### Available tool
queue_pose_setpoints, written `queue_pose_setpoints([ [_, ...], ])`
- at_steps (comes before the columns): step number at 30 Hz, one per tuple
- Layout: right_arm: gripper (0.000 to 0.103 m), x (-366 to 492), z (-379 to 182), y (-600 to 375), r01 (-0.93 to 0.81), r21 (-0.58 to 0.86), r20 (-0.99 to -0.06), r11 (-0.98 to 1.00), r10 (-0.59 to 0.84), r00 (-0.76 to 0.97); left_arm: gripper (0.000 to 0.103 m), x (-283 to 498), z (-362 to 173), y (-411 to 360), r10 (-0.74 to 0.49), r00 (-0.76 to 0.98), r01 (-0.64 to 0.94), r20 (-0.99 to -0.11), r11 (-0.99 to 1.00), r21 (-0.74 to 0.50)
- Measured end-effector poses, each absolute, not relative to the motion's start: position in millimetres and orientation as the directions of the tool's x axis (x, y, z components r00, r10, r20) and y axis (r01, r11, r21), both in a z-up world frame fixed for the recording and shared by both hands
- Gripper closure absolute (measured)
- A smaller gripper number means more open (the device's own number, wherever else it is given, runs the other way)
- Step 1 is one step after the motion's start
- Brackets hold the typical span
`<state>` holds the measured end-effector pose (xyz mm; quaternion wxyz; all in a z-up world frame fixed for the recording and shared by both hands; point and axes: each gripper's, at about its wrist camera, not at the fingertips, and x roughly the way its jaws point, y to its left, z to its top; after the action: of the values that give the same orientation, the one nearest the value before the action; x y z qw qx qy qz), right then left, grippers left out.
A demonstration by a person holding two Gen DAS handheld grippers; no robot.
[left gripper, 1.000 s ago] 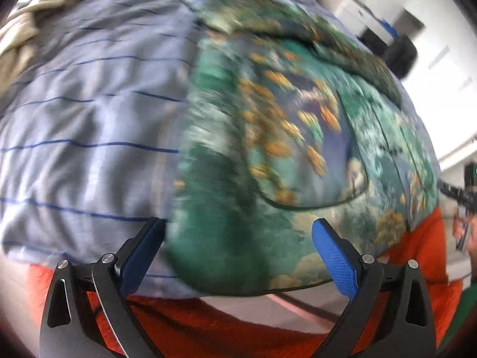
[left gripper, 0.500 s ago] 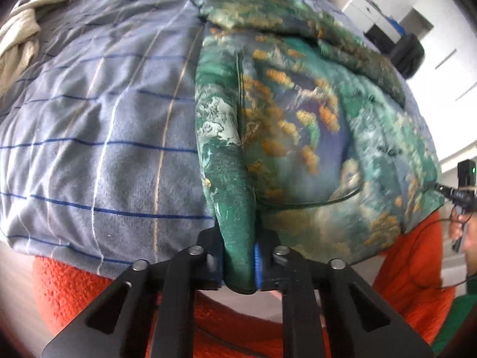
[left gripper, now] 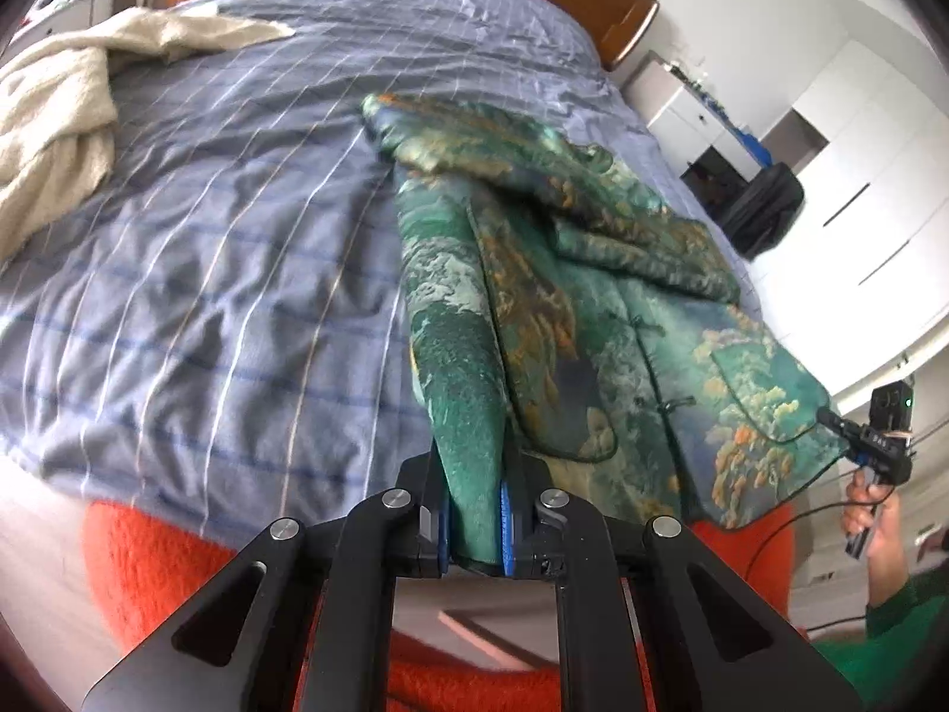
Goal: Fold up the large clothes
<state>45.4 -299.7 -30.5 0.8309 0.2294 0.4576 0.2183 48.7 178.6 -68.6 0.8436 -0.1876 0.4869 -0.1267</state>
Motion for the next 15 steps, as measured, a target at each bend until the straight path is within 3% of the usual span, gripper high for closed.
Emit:
queue_pose_setpoints([
  [9, 0.089, -5.1, -28.1, -325.5, -0.076, 0.697, -0.616, 0.713, 0.649, 0.447, 0.094, -19.8, -55.1, 202.5, -0.433, 0.404, -0.030, -0.806, 0.874, -0.485],
  [12, 0.089, -26.5, 3.1, -321.8, -0.120, 0.719, -0.572, 0.684, 0.681, 0.457, 0.094, -32.9, -14.6, 216.4, -0.491, 0.467, -0.027, -0.735, 0.824, -0.567],
  [15, 0.089, -17.7, 31.9, -325.5, -0.155, 0.771, -0.470, 0.617, 0.717, 0.515, 0.094, -12.1, 23.2, 226.3, -0.518, 0.575, 0.011, -0.634, 0.779, -0.626],
])
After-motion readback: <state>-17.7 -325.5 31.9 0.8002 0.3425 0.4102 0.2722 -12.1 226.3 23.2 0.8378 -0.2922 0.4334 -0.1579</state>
